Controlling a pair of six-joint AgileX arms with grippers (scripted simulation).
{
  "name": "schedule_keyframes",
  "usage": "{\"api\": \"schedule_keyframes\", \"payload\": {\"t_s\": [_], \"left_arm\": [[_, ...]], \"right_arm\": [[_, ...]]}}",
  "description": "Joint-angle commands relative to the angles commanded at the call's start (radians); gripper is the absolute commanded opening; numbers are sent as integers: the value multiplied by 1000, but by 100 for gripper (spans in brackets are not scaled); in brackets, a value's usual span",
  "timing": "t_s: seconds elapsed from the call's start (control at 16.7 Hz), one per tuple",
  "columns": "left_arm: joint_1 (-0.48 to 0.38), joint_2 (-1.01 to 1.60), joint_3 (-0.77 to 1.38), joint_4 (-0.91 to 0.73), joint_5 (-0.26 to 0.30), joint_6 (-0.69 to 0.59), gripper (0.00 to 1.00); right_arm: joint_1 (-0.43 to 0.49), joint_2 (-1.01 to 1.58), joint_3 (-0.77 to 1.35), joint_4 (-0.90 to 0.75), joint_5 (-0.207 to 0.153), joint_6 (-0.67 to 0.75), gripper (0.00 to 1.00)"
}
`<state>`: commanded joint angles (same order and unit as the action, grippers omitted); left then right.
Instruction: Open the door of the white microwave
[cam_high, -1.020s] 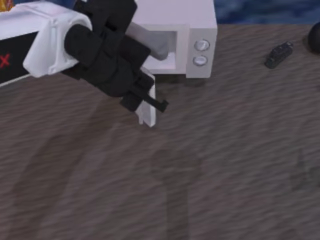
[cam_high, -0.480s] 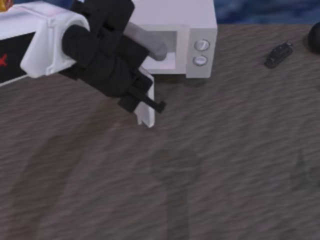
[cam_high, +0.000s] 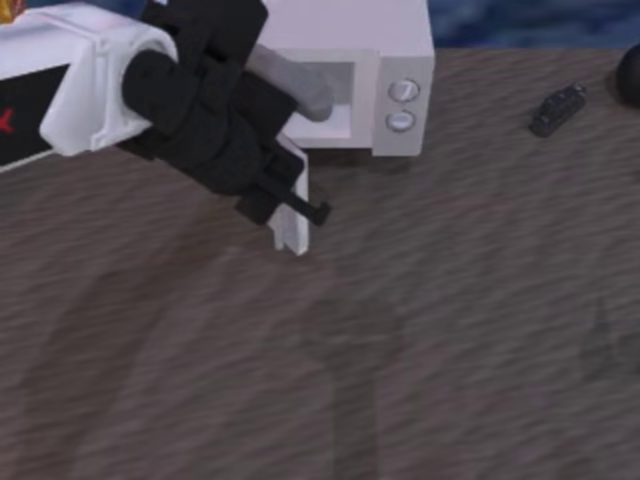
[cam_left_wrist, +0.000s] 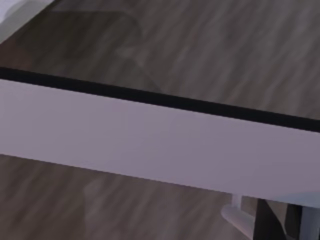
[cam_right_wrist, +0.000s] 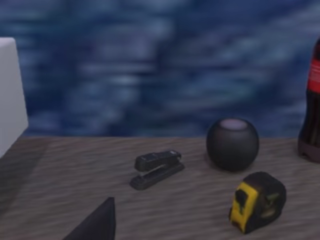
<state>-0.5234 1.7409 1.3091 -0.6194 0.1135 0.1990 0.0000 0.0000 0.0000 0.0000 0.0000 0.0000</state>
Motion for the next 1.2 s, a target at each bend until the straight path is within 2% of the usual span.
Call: {"api": "schedule_keyframes", "payload": {"t_s": [0.66,1.2], "left_arm": [[-3,2,-4,0,7,1,0],[69,-48,-52,-25,96,176,0]], "right_arm": [[0,0,0,0,0,0,100],[0,0,0,0,0,0,100]]}}
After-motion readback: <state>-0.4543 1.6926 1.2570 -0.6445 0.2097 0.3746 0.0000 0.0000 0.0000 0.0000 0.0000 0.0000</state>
